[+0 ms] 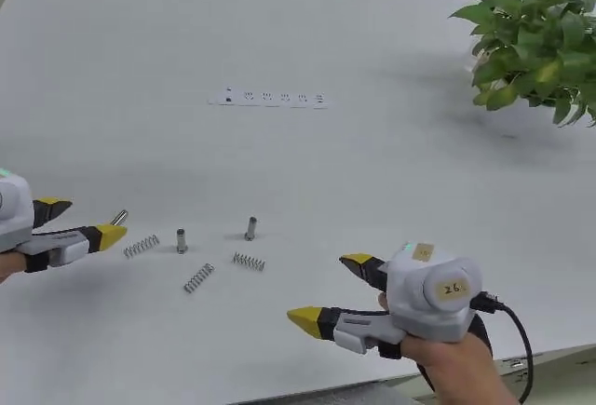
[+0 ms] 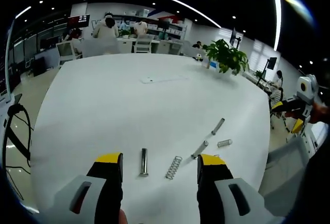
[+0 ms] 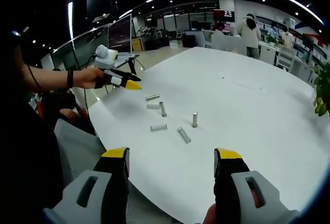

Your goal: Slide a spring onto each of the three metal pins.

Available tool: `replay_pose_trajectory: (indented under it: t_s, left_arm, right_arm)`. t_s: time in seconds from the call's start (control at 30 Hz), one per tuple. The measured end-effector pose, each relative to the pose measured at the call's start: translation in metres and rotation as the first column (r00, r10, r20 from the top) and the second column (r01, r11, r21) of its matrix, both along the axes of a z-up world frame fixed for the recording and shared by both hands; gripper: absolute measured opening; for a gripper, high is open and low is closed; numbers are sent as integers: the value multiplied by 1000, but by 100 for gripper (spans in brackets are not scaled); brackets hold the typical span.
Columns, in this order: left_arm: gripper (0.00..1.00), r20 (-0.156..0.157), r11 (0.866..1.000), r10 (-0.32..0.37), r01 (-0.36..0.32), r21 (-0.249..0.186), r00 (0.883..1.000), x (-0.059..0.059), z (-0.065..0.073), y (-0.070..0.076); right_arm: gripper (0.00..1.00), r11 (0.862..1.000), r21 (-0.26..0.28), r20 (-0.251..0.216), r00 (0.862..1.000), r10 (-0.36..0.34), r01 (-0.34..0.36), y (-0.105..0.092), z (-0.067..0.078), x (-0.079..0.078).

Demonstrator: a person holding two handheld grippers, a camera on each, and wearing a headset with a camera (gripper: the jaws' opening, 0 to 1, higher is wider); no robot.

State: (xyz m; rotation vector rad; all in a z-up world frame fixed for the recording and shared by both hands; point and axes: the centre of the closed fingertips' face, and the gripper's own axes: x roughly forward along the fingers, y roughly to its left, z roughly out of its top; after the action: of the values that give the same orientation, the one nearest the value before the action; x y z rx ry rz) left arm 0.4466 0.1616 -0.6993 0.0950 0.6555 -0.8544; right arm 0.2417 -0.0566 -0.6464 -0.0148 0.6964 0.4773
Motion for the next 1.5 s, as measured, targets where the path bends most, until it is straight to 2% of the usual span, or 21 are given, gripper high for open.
replay_pose_trajectory:
  t_s: [0.3, 0.47, 0.6, 0.7, 0.9, 0.97, 1.0, 1.13, 1.2, 1.23, 1.3, 1.33, 1.37, 1.5]
  left_arm:
    - [47, -16, 999, -10, 11, 35, 1000, 15, -19, -15]
    - [43, -38, 999, -4, 6, 45, 999, 23, -33, -22]
    - [33, -51, 996, 10, -6, 85, 999, 28, -47, -20]
    - [31, -60, 995, 9, -3, 100, 998, 33, -55, -21]
    - [24, -72, 994, 36, -28, 110, 997, 45, -67, -20]
    - [22, -76, 989, 37, -26, 144, 996, 46, -74, -17]
    - [20, -75, 984, 29, -15, 180, 997, 46, -80, -14]
    - [19, -86, 986, 28, -13, 168, 996, 45, -82, -18]
    - [16, -72, 985, 31, -18, 170, 997, 48, -82, -21]
    - [14, -77, 985, 33, -19, 172, 996, 47, -83, -21]
    - [10, -30, 978, 32, -26, 206, 999, 51, -82, -20]
    - [7, -22, 975, 28, -22, 221, 999, 51, -83, -19]
    - [4, 0, 972, 25, -24, 234, 1000, 53, -82, -19]
    - [0, 4, 968, 26, -27, 251, 1000, 50, -82, -20]
  right_arm:
    - [65, 1000, -4, -17, 1000, -13, 13, -7, -3, -3]
    - [64, 1000, -5, -28, 999, -20, 20, -8, -6, -4]
    - [64, 1000, -1, -31, 999, -28, 28, -9, -6, -4]
    - [64, 1000, -1, -40, 999, -27, 27, -9, -8, -4]
    - [64, 1000, -1, -50, 998, -30, 30, -9, -11, -5]
    - [64, 999, 2, -52, 998, -34, 34, -10, -11, -4]
    - [64, 999, 3, -53, 998, -35, 36, -10, -12, -4]
    - [63, 999, 3, -57, 998, -35, 36, -11, -13, -4]
    - [63, 999, 2, -60, 998, -33, 33, -11, -14, -3]
    - [64, 999, 1, -60, 998, -32, 32, -11, -14, -3]
    - [64, 1000, -1, -62, 998, -28, 28, -10, -14, -2]
    - [64, 1000, 0, -61, 998, -27, 27, -9, -13, -1]
    - [64, 1000, 0, -60, 998, -26, 26, -9, -13, 0]
    - [64, 1000, 1, -54, 998, -23, 23, -8, -11, 3]
